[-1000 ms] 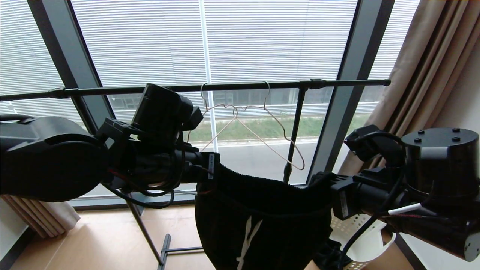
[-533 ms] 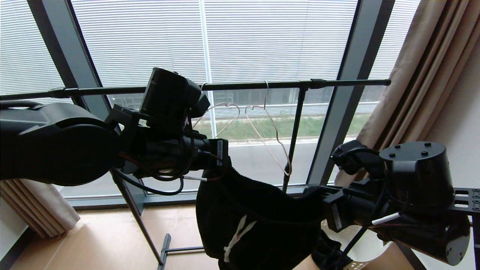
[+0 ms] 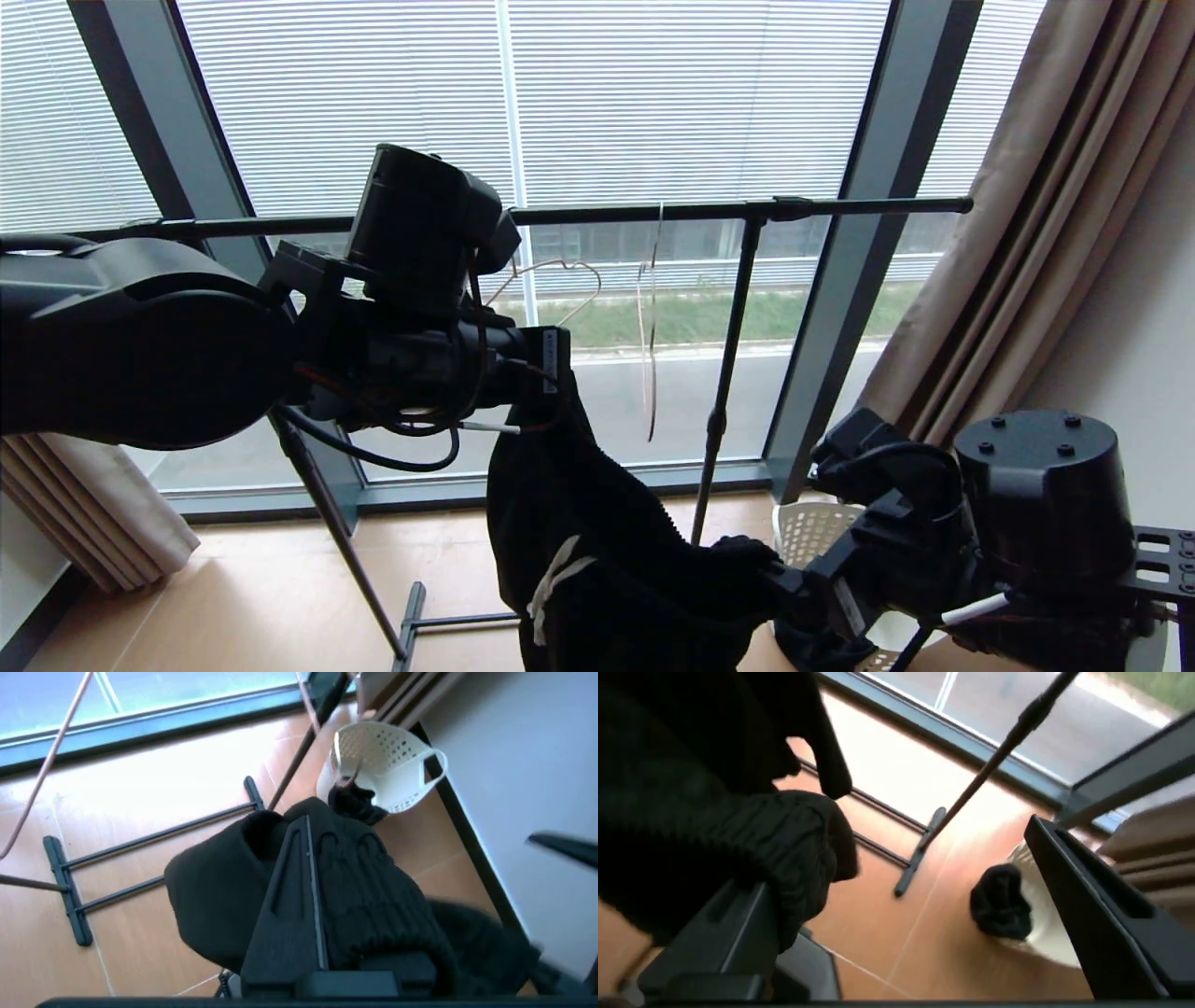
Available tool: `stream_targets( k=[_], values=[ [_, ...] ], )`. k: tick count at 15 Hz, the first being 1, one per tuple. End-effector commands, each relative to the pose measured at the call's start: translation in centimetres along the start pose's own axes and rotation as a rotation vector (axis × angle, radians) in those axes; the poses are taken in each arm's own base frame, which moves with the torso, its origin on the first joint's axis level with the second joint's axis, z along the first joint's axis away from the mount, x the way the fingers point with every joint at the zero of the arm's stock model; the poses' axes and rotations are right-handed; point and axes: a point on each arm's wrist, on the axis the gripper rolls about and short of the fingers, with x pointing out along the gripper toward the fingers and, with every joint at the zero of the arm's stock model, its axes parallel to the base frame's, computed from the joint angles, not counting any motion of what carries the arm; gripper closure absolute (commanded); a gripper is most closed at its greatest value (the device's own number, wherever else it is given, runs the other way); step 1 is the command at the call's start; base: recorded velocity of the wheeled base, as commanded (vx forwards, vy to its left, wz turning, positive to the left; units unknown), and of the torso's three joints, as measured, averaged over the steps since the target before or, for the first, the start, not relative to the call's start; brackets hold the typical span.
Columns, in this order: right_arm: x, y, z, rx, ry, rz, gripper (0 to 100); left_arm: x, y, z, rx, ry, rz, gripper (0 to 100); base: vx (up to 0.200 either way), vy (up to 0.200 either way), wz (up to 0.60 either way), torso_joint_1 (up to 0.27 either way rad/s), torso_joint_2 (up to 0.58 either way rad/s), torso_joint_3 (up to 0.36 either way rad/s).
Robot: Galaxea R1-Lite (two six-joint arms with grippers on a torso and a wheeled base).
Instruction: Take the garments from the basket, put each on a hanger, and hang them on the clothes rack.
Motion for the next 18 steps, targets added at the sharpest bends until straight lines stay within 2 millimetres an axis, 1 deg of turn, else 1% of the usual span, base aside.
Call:
stream_targets(
  k=[1, 3, 4, 6, 8, 11, 12, 14, 15, 17, 18],
  values=[
    [0.0, 0.5, -2.0, -0.079, 0.024, 0.049, 0, -0.3, -0.1, 0.4, -0.003, -0.018, 0.002, 100, 0.000, 0.000, 0.00, 0.000, 0.00, 0.000],
    [0.0, 1.8, -2.5, -0.136, -0.014, 0.100, 0, -0.5, -0.1, 0.7, -0.005, -0.032, 0.024, 100, 0.000, 0.000, 0.00, 0.000, 0.00, 0.000],
    [-0.1, 2.4, -2.4, -0.145, -0.034, 0.120, 0, -0.5, -0.2, 0.8, -0.002, -0.030, 0.032, 100, 0.000, 0.000, 0.00, 0.000, 0.00, 0.000],
    [0.4, 3.1, -2.1, -0.155, -0.055, 0.137, 0, -0.9, -0.2, 0.9, -0.003, -0.032, 0.031, 100, 0.000, 0.000, 0.00, 0.000, 0.00, 0.000],
    [1.4, 3.8, -1.6, -0.155, -0.090, 0.147, 0, -1.1, -0.1, 0.9, -0.005, -0.035, 0.030, 100, 0.000, 0.000, 0.00, 0.000, 0.00, 0.000],
    [1.7, 4.4, -0.9, -0.151, -0.154, 0.164, 0, -1.3, -0.1, 0.9, -0.003, -0.036, 0.030, 100, 0.000, 0.000, 0.00, 0.000, 0.00, 0.000],
    [1.3, 4.4, -0.4, -0.143, -0.197, 0.171, 0, -1.6, -0.1, 1.0, -0.004, -0.040, 0.028, 100, 0.000, 0.000, 0.00, 0.000, 0.00, 0.000],
    [0.1, 4.2, 0.9, -0.133, -0.280, 0.233, 0, -1.7, 0.0, 0.8, -0.003, -0.037, 0.029, 100, 0.000, 0.000, 0.00, 0.000, 0.00, 0.000],
    [-0.7, 4.1, 2.1, -0.125, -0.336, 0.264, 0, -1.8, 0.0, 0.9, -0.004, -0.039, 0.029, 100, 0.000, 0.000, 0.00, 0.000, 0.00, 0.000],
    [-0.7, 4.6, 3.4, -0.122, -0.379, 0.286, 0, -1.7, 0.0, 0.7, -0.002, -0.034, 0.029, 100, 0.000, 0.000, 0.00, 0.000, 0.00, 0.000],
    [0.4, 5.0, 3.5, -0.125, -0.351, 0.290, 0, -1.7, -0.2, 0.6, 0.001, -0.030, 0.025, 100, 0.000, 0.000, 0.00, 0.000, 0.00, 0.000]
  ],
)
